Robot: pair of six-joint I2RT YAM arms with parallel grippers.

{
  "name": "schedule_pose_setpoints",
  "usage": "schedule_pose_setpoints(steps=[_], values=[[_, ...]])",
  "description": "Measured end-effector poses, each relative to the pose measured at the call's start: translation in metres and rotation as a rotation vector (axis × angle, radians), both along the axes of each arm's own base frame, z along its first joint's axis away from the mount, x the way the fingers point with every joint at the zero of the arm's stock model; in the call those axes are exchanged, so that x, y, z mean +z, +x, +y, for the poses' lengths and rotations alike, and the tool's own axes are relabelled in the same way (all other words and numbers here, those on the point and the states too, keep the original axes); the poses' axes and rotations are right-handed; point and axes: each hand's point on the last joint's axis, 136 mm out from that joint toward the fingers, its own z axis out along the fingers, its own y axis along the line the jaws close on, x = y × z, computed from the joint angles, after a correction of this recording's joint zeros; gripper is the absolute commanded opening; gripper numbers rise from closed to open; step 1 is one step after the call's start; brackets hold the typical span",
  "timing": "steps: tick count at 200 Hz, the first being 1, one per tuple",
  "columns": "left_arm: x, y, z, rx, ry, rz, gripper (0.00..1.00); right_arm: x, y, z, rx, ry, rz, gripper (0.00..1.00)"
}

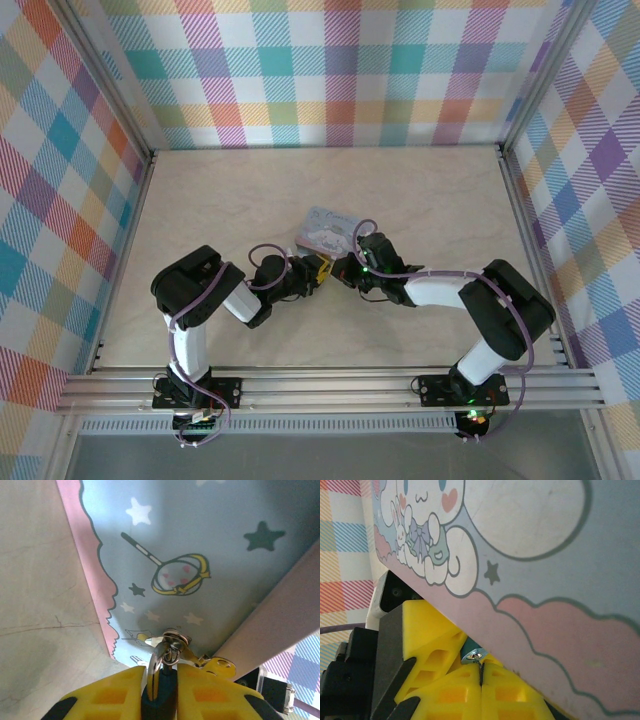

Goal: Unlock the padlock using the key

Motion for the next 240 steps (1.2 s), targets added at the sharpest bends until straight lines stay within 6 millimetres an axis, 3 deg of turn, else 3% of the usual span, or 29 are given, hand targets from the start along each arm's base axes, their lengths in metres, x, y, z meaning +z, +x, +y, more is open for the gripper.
schedule_pose_setpoints(steps=[41, 111, 150, 240], values=[[0.001, 0.000, -0.001, 0.002, -0.002, -0.003, 0.10, 0.002, 0.000, -0.001, -0.010, 0.010, 0.011, 0.11], [0.003, -0.003, -0.001, -0.013, 0.031, -0.011, 0.09, 0.011, 0.000, -0.008, -0.007, 0.010, -0.017, 0.28], [0.001, -0.005, 0.000, -0.027, 0.080, -0.013, 0.10, 0.019, -0.001, -0.021, 0.013, -0.043, -0.063, 0.40], [0.001, -0.004, -0.002, -0.039, 0.114, -0.008, 0.09, 0.073, 0.005, -0.060, 0.071, -0.229, -0.400, 0.71]])
